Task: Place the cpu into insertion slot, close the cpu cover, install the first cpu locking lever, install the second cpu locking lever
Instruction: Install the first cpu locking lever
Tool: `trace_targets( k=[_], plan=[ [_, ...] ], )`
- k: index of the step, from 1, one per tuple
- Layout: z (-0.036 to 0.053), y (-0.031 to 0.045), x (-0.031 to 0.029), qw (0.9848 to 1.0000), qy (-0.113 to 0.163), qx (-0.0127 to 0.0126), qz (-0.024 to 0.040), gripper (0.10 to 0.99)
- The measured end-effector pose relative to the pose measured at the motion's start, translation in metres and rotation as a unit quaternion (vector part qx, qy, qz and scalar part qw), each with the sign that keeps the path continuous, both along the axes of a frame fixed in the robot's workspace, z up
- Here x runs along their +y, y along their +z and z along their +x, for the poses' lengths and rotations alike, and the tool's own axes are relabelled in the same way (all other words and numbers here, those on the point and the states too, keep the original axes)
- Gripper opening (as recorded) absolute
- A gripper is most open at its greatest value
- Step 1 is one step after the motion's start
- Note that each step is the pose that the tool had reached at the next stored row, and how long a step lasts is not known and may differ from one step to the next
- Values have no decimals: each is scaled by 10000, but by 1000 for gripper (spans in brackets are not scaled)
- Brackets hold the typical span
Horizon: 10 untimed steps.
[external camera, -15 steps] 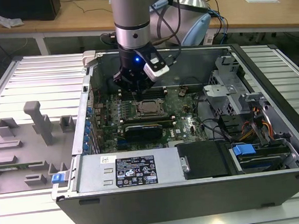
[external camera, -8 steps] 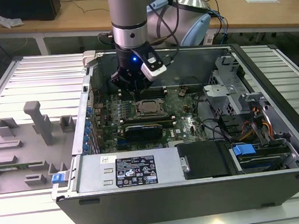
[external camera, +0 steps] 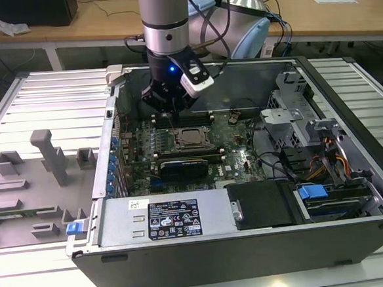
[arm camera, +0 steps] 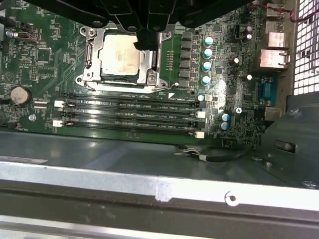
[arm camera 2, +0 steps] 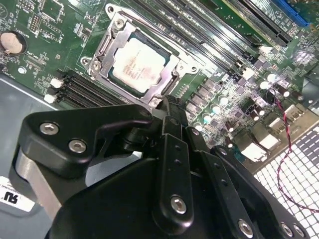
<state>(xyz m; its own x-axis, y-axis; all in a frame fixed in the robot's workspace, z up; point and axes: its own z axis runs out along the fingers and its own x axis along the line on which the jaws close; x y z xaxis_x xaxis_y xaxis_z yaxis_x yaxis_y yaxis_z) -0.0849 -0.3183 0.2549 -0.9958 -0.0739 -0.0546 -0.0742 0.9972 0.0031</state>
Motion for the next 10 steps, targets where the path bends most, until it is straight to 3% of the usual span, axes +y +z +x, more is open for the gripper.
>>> trace_targets(
  k=[2,10],
  plan=[
    [-8,1,0,10000,0,0,-1,106],
    [-183,1,0,10000,-1,0,-1,106]
  ],
)
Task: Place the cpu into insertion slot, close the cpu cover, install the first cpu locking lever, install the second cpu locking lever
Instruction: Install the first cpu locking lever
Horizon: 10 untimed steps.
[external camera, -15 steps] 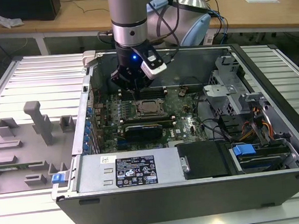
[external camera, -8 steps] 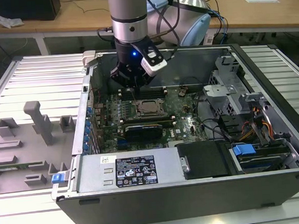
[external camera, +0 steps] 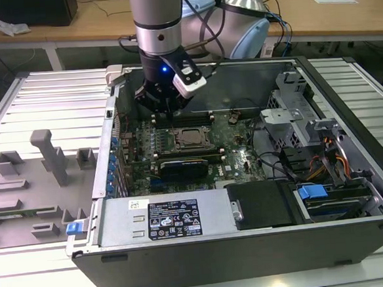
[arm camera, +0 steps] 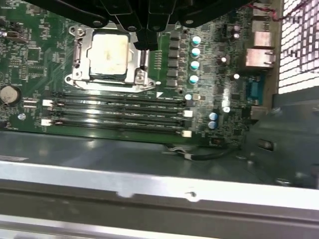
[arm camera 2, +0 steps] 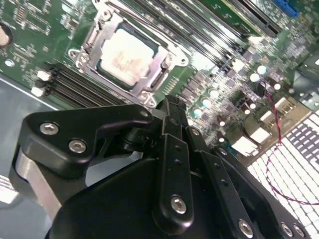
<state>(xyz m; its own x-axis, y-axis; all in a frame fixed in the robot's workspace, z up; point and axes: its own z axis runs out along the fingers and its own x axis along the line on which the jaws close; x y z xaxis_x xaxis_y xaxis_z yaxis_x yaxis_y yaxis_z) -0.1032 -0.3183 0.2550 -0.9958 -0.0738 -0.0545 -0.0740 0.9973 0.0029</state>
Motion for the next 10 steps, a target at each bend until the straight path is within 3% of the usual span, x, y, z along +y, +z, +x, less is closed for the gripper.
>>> trace_targets(
  k=[3,5,9,10],
  plan=[
    [-80,0,0,10000,0,1,14,106],
    [-98,0,0,10000,1,0,81,106],
    [-142,0,0,9996,1,0,282,106],
    [-155,0,0,9993,1,-1,386,106]
  ],
)
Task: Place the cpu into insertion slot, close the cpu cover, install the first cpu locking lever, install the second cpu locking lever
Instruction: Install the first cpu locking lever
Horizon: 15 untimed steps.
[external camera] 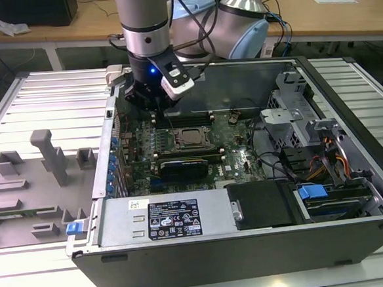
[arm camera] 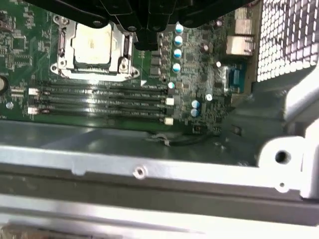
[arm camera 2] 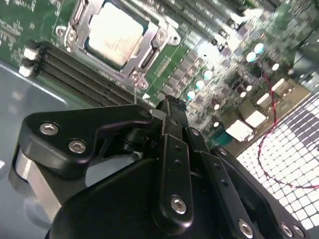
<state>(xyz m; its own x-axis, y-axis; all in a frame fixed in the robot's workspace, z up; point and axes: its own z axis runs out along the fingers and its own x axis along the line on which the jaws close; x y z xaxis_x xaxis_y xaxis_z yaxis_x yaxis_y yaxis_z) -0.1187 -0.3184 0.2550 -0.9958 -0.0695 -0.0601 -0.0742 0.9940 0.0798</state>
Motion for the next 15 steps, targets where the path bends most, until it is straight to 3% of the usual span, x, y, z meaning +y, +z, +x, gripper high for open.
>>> trace_targets(
  k=[5,7,8,11,15],
  plan=[
    [-36,0,0,9991,0,0,423,106],
    [-40,0,0,9979,1,1,648,106],
    [-40,0,0,9976,0,0,698,106],
    [-12,0,0,9976,0,1,698,106],
    [128,0,0,9976,0,0,698,106]
  ],
)
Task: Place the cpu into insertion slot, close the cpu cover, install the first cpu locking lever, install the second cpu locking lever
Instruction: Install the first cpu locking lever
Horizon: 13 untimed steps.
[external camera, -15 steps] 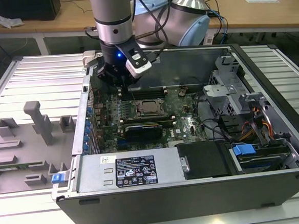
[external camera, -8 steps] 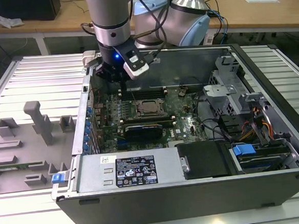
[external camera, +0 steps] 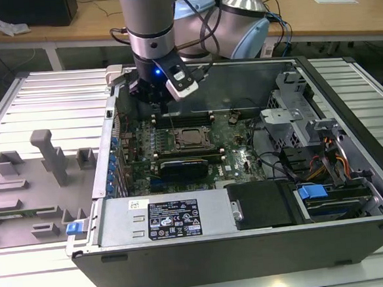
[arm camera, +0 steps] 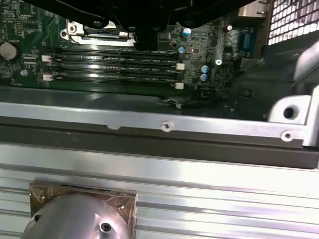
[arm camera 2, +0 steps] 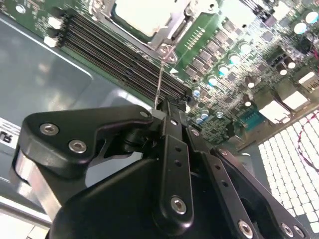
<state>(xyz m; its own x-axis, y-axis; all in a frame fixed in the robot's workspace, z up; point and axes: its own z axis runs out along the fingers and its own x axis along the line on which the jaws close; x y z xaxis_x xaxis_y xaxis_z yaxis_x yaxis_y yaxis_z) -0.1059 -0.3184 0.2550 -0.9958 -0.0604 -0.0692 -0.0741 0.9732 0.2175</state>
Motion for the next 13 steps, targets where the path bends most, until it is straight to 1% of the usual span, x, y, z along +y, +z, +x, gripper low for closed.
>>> trace_targets(
  k=[5,8,13],
  plan=[
    [137,0,0,10000,0,0,0,106],
    [314,-2,0,10000,0,1,0,106],
    [456,-3,-1,10000,1,2,-1,106]
  ],
)
